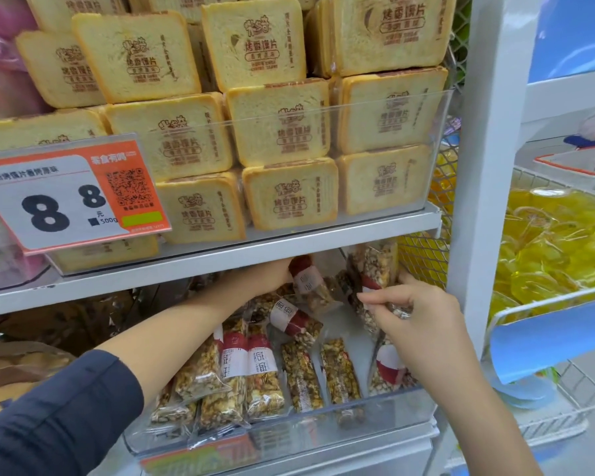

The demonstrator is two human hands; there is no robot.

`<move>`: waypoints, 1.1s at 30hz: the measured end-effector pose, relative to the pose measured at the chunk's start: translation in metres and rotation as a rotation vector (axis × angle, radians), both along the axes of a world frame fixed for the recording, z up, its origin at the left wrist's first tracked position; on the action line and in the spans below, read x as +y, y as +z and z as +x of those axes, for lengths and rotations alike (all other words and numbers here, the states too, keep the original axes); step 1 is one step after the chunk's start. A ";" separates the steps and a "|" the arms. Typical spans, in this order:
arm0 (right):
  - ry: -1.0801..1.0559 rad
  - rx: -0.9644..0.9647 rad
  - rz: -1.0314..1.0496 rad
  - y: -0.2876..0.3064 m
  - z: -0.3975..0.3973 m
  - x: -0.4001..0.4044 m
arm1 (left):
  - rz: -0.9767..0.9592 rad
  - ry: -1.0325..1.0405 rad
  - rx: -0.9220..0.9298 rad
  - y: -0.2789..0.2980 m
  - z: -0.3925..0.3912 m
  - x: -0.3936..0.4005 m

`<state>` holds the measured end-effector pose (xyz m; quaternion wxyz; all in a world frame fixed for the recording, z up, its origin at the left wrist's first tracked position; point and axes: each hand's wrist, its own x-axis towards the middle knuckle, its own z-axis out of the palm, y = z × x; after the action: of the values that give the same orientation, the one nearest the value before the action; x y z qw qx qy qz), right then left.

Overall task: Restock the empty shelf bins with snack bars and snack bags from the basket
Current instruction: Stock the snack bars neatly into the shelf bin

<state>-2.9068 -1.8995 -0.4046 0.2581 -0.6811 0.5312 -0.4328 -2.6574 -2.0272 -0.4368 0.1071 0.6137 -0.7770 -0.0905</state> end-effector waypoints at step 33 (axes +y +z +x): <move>0.115 0.010 0.063 0.008 -0.006 -0.001 | 0.535 0.014 0.082 0.037 -0.014 0.016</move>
<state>-2.9130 -1.9002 -0.3968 0.3010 -0.7041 0.5059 -0.3971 -2.6715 -2.0116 -0.4000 -0.0268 0.6212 -0.7162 -0.3169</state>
